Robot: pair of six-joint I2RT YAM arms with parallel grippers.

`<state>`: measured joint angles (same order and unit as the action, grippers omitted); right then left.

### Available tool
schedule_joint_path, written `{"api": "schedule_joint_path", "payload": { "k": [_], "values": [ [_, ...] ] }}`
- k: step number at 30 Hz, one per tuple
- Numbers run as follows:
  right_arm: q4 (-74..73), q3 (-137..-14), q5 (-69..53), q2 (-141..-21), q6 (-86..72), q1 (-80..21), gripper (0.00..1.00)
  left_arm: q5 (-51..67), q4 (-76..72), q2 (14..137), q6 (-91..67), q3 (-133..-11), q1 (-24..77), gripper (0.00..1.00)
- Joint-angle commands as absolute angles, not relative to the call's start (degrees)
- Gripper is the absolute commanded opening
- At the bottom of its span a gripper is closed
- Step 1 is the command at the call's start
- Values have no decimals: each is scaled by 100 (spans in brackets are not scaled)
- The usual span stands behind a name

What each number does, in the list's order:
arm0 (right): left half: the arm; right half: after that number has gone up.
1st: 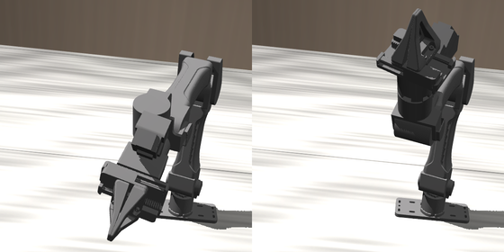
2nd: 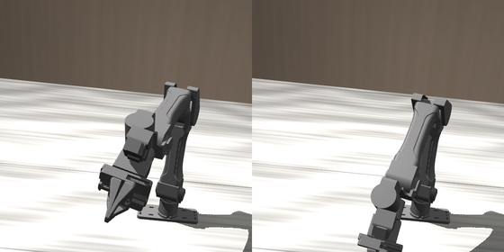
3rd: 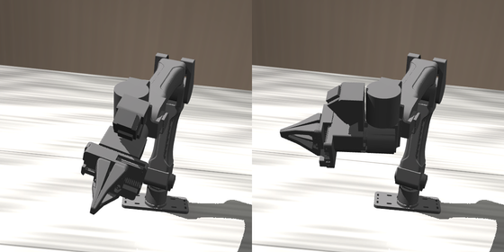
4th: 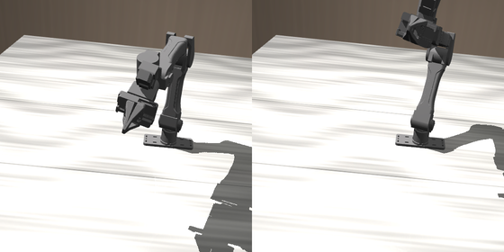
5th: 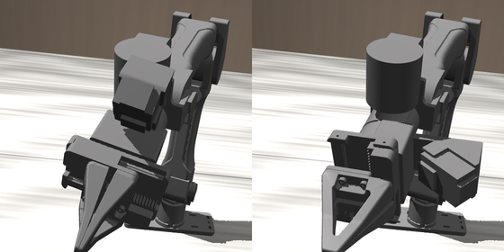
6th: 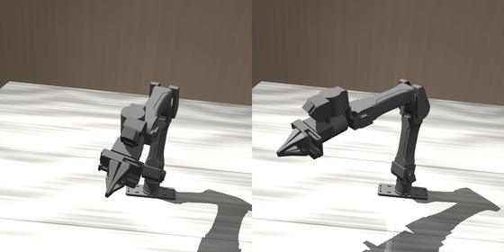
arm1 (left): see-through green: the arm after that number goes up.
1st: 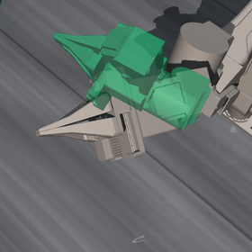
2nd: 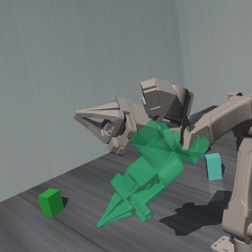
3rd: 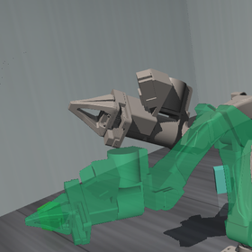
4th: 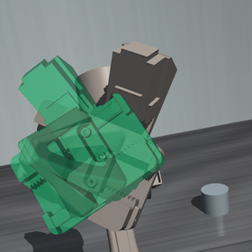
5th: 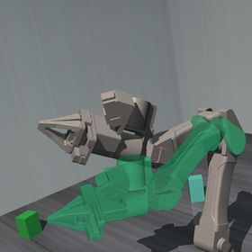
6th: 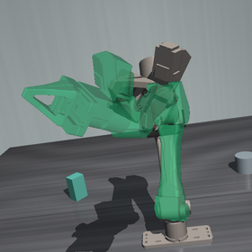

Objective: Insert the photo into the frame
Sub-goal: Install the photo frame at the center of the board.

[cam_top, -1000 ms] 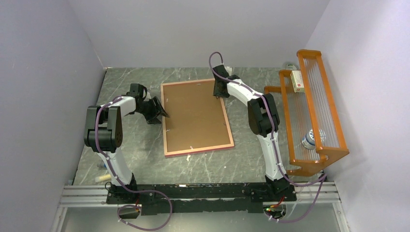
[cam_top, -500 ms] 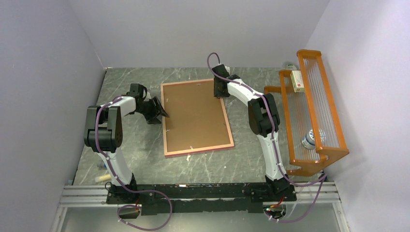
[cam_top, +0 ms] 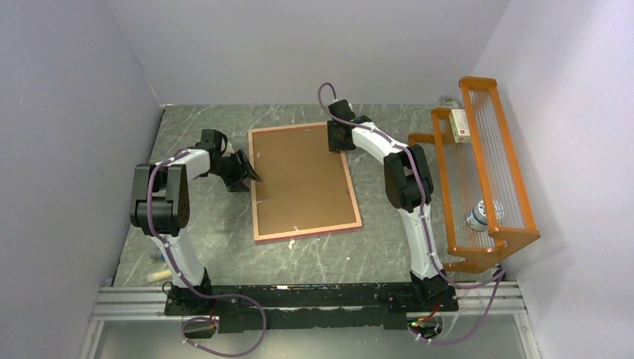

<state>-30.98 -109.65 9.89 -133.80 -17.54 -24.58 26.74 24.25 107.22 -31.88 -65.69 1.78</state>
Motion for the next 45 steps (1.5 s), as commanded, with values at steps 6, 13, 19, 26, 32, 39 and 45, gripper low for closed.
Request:
{"api": "schedule_joint_path", "payload": {
  "k": [6, 13, 19, 26, 32, 39, 45],
  "values": [
    [-3477, -10787, 659, -13220, -1380, -2517, 41, 2578, 2540, 10850, -2997, -6513, 179, 63],
    [-3472, -10855, 1058, -13363, -1379, -2519, 31, 2608, 2536, 10887, -2997, -6513, 183, 63],
    [-3393, -10883, 1168, -13421, -1384, -2520, 24, 2602, 2540, 10895, -2997, -6512, 182, 63],
    [-3373, -10828, 1004, -13257, -1499, -2519, 28, 2518, 2559, 10813, -3012, -6515, 181, 63],
    [-3456, -10625, 738, -12653, -1917, -2386, 51, 2299, 2629, 10511, -3002, -6657, 161, 65],
    [-3205, -9889, 525, -11965, -2566, -2342, 70, 1732, 2891, 10556, -2919, -7322, 139, 71],
    [-3253, -9403, 303, -11777, -2779, -2337, 62, 1561, 3204, 11251, -3052, -8359, 136, 72]
  ]
}}
